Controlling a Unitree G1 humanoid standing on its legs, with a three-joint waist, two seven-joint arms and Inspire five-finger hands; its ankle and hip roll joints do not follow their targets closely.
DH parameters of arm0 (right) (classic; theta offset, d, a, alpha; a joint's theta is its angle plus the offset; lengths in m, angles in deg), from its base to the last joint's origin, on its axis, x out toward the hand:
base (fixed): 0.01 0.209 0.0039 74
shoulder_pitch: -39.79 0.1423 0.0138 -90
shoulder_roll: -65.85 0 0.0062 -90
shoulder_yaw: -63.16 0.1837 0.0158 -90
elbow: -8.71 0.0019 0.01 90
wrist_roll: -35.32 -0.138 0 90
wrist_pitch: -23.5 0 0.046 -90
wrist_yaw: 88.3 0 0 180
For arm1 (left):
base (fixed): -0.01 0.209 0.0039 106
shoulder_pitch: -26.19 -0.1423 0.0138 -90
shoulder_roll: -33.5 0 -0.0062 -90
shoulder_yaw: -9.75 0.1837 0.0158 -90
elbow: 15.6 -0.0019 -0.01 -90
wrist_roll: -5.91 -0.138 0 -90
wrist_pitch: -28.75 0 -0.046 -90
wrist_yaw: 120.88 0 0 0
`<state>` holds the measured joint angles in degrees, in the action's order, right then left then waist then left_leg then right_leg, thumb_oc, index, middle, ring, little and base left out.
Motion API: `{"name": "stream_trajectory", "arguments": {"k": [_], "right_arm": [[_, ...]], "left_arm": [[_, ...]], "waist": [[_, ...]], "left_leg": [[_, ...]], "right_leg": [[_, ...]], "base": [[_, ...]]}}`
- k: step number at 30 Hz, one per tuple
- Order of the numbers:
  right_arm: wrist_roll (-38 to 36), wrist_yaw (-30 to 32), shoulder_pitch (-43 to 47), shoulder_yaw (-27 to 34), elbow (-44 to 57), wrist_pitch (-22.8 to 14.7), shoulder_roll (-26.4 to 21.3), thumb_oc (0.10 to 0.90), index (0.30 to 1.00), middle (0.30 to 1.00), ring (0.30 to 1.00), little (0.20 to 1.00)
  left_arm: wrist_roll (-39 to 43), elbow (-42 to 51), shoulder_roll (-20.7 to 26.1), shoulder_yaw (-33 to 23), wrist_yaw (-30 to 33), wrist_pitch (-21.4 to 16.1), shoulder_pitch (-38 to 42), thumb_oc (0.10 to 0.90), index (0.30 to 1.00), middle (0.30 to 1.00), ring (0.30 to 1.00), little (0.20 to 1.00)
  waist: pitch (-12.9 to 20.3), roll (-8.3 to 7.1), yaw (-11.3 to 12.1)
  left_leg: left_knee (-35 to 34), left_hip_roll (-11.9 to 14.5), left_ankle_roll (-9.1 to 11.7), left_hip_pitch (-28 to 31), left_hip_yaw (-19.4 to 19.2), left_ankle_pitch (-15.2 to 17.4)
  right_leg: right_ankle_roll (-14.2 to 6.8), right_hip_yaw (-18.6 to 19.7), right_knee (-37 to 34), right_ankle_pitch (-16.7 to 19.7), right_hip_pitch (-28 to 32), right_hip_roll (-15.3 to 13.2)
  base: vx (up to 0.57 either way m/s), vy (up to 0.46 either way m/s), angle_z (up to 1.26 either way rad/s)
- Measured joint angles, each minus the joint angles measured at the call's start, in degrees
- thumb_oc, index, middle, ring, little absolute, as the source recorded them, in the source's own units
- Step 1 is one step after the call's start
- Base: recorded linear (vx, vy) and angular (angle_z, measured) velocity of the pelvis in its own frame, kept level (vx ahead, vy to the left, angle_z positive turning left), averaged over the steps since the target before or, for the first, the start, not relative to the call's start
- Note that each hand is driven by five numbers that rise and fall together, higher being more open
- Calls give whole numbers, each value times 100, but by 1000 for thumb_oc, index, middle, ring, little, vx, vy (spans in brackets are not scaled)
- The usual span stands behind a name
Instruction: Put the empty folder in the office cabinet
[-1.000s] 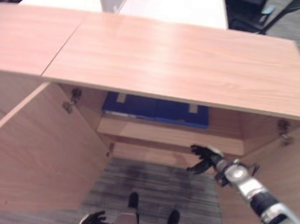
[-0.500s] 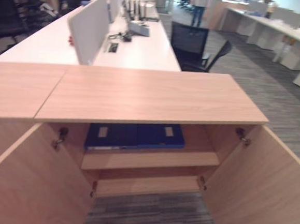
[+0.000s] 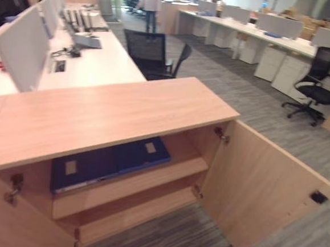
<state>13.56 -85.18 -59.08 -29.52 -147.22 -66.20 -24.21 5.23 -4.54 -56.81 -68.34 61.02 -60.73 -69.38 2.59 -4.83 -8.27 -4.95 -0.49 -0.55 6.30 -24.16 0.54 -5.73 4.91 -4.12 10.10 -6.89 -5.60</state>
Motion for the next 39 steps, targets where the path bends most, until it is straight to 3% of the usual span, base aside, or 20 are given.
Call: {"name": "stream_trajectory", "arguments": {"k": [3,7,13,19,28,39], "right_arm": [[-91,131,-107,370,162,39,-196,800,900,900,900,900],[-1,321,-494,646,1279,29,-693,800,900,900,900,900],[380,508,192,847,1309,14,-2063,800,900,900,900,900],[604,519,711,1061,1371,3,-2836,800,900,900,900,900],[757,500,1375,996,1849,3,-3165,800,900,900,900,900],[698,467,2062,522,1842,-16,-3533,800,900,900,900,900]], "left_arm": [[-24,-49,14,-3,-2,9,-31,800,900,900,900,900],[-54,-69,-16,-52,-10,44,-39,800,900,900,900,900],[-78,20,-71,4,-21,31,133,800,900,900,900,900],[-70,123,-108,13,-177,-82,340,800,900,900,900,900],[-80,85,-131,-32,-259,-69,449,800,900,900,900,900],[-74,72,-129,-97,-257,-61,463,800,900,900,900,900]], "waist": [[-1,5,-173],[-34,59,-407],[-70,220,-389],[-104,255,-295],[-304,444,-194],[-328,424,-32]], "left_leg": [[-3,18,-36,-9,-262,94],[-4,19,-34,-9,-252,102],[-3,12,-28,-17,-181,106],[-3,24,-38,-9,-51,101],[-1,30,-22,60,54,70],[0,40,-22,51,104,51]], "right_leg": [[-67,48,28,20,-85,15],[-65,117,11,18,-99,37],[-109,114,-108,102,-57,33],[-61,81,-114,169,47,40],[-24,-21,-124,168,147,37],[-7,-82,-124,159,168,31]], "base": [[-5,24,-43],[-8,9,-1],[-5,-2,6],[13,-12,11],[6,-14,6],[4,-8,2]]}}
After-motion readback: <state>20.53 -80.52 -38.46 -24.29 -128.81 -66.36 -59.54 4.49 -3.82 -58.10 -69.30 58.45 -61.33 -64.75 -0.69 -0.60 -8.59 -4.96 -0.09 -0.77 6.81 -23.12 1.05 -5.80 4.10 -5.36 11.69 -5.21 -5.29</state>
